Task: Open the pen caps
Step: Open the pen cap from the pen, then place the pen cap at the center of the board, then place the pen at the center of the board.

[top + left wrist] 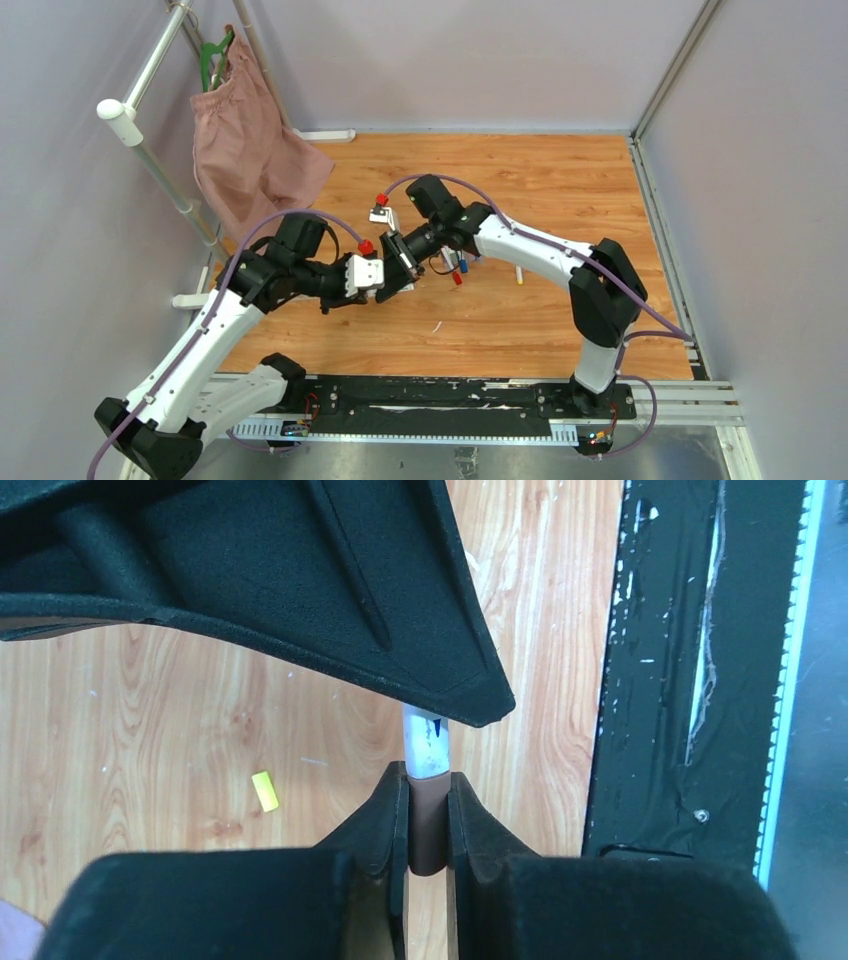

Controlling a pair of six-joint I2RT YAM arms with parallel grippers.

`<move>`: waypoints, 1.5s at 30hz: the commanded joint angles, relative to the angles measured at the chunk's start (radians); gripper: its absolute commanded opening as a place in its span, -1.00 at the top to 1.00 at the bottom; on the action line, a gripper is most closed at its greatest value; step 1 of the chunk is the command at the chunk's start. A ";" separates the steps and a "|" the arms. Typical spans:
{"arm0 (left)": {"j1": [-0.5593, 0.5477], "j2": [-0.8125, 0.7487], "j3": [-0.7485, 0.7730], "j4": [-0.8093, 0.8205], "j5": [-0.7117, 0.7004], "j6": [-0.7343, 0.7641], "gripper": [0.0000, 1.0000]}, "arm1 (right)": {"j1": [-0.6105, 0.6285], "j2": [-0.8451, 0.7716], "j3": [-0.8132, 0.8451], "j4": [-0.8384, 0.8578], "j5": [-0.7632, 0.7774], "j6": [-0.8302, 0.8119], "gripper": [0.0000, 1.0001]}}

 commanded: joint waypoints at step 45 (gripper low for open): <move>-0.006 0.673 -0.042 0.666 -0.507 -0.273 1.00 | -0.510 -0.688 -0.634 -0.156 1.484 -0.050 0.81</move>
